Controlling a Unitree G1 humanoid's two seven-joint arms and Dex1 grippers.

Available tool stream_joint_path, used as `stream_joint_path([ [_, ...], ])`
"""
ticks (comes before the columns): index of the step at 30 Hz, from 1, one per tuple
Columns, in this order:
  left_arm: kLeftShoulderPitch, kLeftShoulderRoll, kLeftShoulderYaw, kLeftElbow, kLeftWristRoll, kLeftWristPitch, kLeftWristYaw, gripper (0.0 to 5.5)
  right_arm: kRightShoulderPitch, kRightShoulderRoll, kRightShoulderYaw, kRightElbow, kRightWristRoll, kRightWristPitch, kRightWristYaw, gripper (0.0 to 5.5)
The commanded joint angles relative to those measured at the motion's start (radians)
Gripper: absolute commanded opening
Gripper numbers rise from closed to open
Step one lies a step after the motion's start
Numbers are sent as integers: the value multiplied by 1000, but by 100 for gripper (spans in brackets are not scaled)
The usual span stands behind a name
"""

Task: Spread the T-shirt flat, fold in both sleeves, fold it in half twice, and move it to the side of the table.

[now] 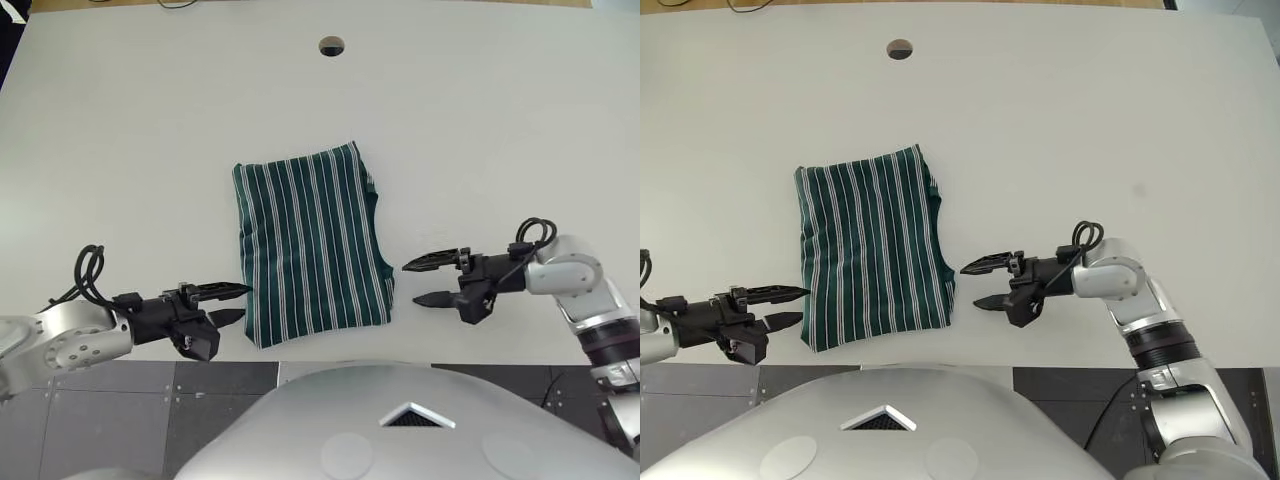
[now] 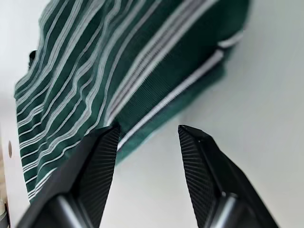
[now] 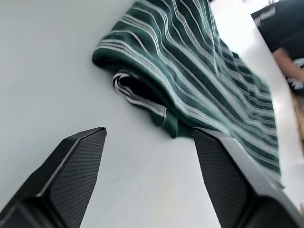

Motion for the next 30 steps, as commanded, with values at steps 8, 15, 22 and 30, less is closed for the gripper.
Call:
stream_joint_path([
  [8,58,-160,77,56,96,-44,-151,232,-56,50,176,82,-190,19,-118,338],
  [15,55,-213,128,78,117,-50,-220,142,-109,55,233,128,-242,-5,-197,239],
  [22,59,-265,160,71,106,-54,-288,19,-130,44,271,137,-220,-1,-220,95],
  [30,74,-311,196,73,86,-66,-325,10,-121,26,296,86,-115,61,-182,11],
])
